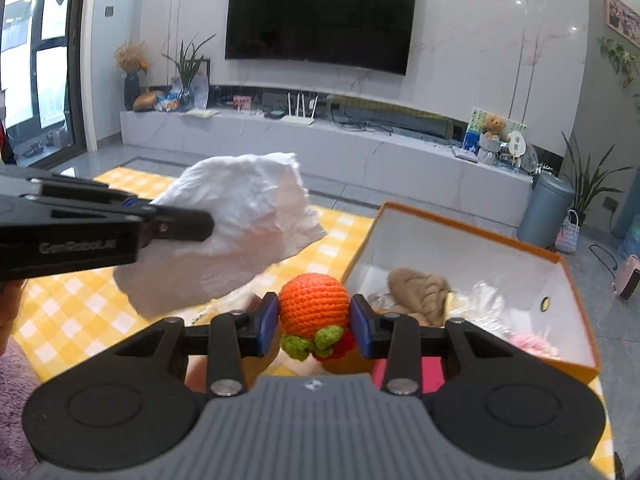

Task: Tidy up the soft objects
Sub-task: 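Carry the white cloth and orange fruit into the orange box and release both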

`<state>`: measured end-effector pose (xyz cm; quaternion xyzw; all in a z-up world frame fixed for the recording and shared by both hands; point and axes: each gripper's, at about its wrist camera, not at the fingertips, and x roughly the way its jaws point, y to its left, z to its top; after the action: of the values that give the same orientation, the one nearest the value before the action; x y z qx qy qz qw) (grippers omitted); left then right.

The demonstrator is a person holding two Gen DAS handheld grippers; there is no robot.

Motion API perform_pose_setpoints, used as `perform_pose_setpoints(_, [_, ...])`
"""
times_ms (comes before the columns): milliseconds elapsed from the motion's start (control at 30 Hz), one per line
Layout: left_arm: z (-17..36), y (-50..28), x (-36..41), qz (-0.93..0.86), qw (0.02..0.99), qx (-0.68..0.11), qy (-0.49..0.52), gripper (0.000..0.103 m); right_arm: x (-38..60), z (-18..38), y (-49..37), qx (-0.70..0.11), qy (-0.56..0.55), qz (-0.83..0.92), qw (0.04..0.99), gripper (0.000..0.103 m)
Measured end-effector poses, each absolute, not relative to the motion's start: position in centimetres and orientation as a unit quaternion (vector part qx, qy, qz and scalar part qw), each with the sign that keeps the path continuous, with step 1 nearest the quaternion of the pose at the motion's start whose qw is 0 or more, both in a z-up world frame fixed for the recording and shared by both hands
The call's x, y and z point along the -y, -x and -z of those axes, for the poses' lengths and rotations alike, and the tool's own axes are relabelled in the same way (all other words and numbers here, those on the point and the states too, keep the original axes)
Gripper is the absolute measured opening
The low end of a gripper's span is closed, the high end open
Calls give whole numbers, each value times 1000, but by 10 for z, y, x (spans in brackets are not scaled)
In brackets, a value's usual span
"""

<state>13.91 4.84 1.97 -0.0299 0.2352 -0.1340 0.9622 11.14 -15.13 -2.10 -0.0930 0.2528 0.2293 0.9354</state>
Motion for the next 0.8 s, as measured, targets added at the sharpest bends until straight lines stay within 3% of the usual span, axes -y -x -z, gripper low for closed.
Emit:
perform_pose_setpoints(433, [-78,-143,-26,164,968,-187,33,10,222,-30,-108,-213,48,-216,952,39])
perform_pose_setpoints(800, [-73,-182,2,207,953,-218,41,10,260,-30,-131,-230,13,-191,954,39])
